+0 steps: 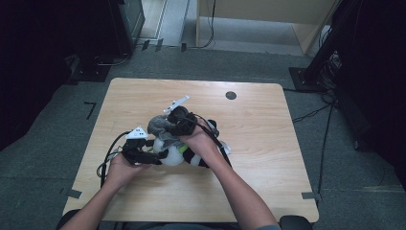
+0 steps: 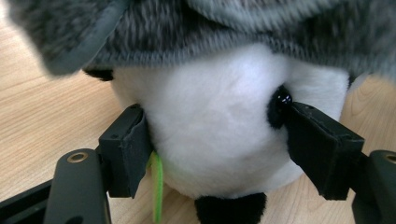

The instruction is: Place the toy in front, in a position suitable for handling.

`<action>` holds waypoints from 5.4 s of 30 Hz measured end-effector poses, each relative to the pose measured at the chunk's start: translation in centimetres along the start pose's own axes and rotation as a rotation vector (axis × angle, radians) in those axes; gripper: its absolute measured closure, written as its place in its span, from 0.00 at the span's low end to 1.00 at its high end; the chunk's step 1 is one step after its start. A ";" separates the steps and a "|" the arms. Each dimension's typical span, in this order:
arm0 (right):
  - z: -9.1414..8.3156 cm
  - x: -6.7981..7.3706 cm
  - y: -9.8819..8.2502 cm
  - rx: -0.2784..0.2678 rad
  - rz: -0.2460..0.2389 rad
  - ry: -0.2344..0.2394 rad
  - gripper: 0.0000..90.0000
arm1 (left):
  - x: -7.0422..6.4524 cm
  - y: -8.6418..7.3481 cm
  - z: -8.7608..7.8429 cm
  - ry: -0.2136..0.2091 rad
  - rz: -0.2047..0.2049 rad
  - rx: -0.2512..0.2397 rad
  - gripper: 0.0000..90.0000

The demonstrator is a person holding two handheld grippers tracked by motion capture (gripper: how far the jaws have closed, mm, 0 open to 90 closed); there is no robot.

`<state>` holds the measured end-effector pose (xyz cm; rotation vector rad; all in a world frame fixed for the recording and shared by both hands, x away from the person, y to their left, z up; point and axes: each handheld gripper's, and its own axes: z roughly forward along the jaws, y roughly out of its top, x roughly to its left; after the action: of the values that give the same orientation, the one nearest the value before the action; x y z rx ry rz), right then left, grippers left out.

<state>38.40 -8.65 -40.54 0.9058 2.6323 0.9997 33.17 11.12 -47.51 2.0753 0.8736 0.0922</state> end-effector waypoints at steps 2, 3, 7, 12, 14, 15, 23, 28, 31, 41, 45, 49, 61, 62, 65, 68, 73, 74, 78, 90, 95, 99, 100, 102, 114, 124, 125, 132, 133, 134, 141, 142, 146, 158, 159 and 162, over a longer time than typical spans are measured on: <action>-0.1 -0.5 -0.2 0.004 0.001 -0.007 0.85 | 0.0 0.0 0.0 0.001 -0.004 -0.001 0.30; -0.2 -0.8 -0.2 0.008 0.003 -0.018 0.85 | 0.0 0.0 0.0 -0.001 -0.008 -0.003 0.30; -0.4 -2.0 -0.6 0.022 0.021 -0.047 0.85 | 0.2 0.1 0.1 -0.004 -0.021 -0.008 0.31; -1.3 -3.0 -1.0 0.023 0.039 -0.076 0.85 | 0.0 0.1 0.1 0.004 -0.008 -0.007 0.32; -1.7 -3.4 -1.1 0.025 0.033 -0.100 0.85 | 0.0 0.1 0.1 0.004 -0.007 -0.007 0.32; -1.8 -3.6 -1.1 0.025 0.033 -0.117 0.85 | 0.0 0.1 0.1 0.004 -0.007 -0.008 0.33; -3.3 -5.4 -1.2 0.025 0.058 -0.205 0.86 | -0.1 0.1 0.1 0.006 -0.001 -0.001 0.33; -5.1 -6.5 -1.1 -0.016 0.079 -0.236 0.86 | -0.1 0.1 0.1 0.007 0.003 0.001 0.33; -6.4 -6.9 -0.7 -0.083 0.126 -0.191 0.86 | 0.0 0.1 0.1 0.005 -0.004 -0.001 0.33; -5.1 -3.0 2.3 -0.132 0.066 -0.099 0.86 | 0.0 0.1 0.1 0.007 -0.002 -0.002 0.33; -4.3 -2.1 2.8 -0.125 0.048 -0.079 0.86 | 0.0 0.1 0.1 0.008 -0.001 -0.002 0.33; -3.7 -2.0 2.8 -0.112 0.042 -0.072 0.86 | 0.0 0.1 0.1 0.009 -0.003 -0.002 0.33; -3.4 -1.7 2.8 -0.095 0.043 -0.063 0.86 | 0.0 0.1 0.1 0.006 -0.003 -0.001 0.33; -3.3 -1.7 2.8 -0.095 0.040 -0.062 0.86 | 0.0 0.1 0.1 0.007 -0.003 0.000 0.33; -2.7 -1.5 2.8 -0.085 0.038 -0.056 0.86 | 0.0 0.1 0.1 0.008 -0.002 0.000 0.33; -2.1 -1.2 2.8 -0.075 0.039 -0.049 0.86 | -0.1 0.1 0.1 0.010 0.000 0.001 0.33; -0.4 -0.9 2.5 -0.036 0.038 -0.021 0.86 | -0.1 0.1 0.0 0.009 0.000 0.005 0.33; 0.1 -0.9 2.3 -0.024 0.043 -0.015 0.86 | -0.1 0.1 0.0 0.009 0.000 0.005 0.33; 1.6 -0.7 1.4 0.025 0.013 -0.040 0.86 | 0.0 0.2 0.1 0.010 -0.015 0.005 0.34; 0.6 -4.0 -0.3 0.079 0.057 -0.116 0.86 | -0.1 0.2 0.1 0.011 0.001 -0.013 0.39; -0.3 -4.7 -0.5 0.097 0.041 -0.148 0.86 | -0.2 0.2 0.2 0.009 0.013 -0.013 0.39; -1.5 -5.7 -0.8 0.083 0.041 -0.214 0.87 | -0.1 0.1 0.2 0.006 0.010 -0.009 0.39; -1.9 -6.1 -0.9 0.082 0.050 -0.224 0.87 | -0.1 0.1 0.2 0.006 0.009 -0.008 0.40; -2.8 -6.9 -1.3 0.076 0.069 -0.240 0.87 | -0.1 0.1 0.2 0.006 0.006 -0.009 0.40; -7.7 -8.1 -1.7 -0.119 0.133 -0.225 0.87 | 0.2 0.3 0.1 0.006 -0.004 -0.003 0.39; -9.7 -4.1 0.8 -0.214 0.056 -0.120 0.87 | 0.5 0.3 -0.2 0.024 -0.016 -0.007 0.41; -9.5 -3.5 0.9 -0.211 0.046 -0.113 0.87 | 0.6 0.4 -0.2 0.022 -0.020 -0.007 0.41; -6.1 0.1 1.0 -0.169 -0.012 -0.039 0.87 | 1.0 0.5 -0.1 0.018 -0.034 -0.019 0.42; -5.5 0.4 0.9 -0.161 -0.014 -0.029 0.87 | 1.1 0.6 -0.1 0.015 -0.037 -0.023 0.43; -4.9 0.8 0.8 -0.151 -0.013 -0.019 0.87 | 1.1 0.6 -0.1 0.016 -0.035 -0.022 0.43; -0.6 2.3 0.1 -0.041 -0.061 -0.003 0.87 | 1.1 0.6 0.1 0.019 -0.038 -0.013 0.46; -0.2 2.3 0.0 -0.044 -0.064 -0.003 0.87 | 1.1 0.6 0.1 0.018 -0.040 -0.011 0.47; -0.2 2.0 -0.3 -0.031 -0.110 -0.039 0.87 | 1.3 0.6 0.0 0.012 -0.041 -0.021 0.49; -1.9 -0.5 -1.1 -0.028 -0.043 -0.077 0.87 | 1.6 0.5 0.5 -0.012 -0.049 -0.049 0.56; -2.1 -0.8 -1.3 -0.024 -0.029 -0.085 0.87 | 1.6 0.5 0.5 -0.011 -0.047 -0.048 0.56; -2.5 -2.0 -1.8 -0.015 0.002 -0.095 0.87 | 1.5 0.5 0.5 -0.007 -0.038 -0.047 0.56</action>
<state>38.22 -12.28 -39.86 0.9295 2.5426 0.9506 34.78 11.53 -47.85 2.0140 0.8976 0.0843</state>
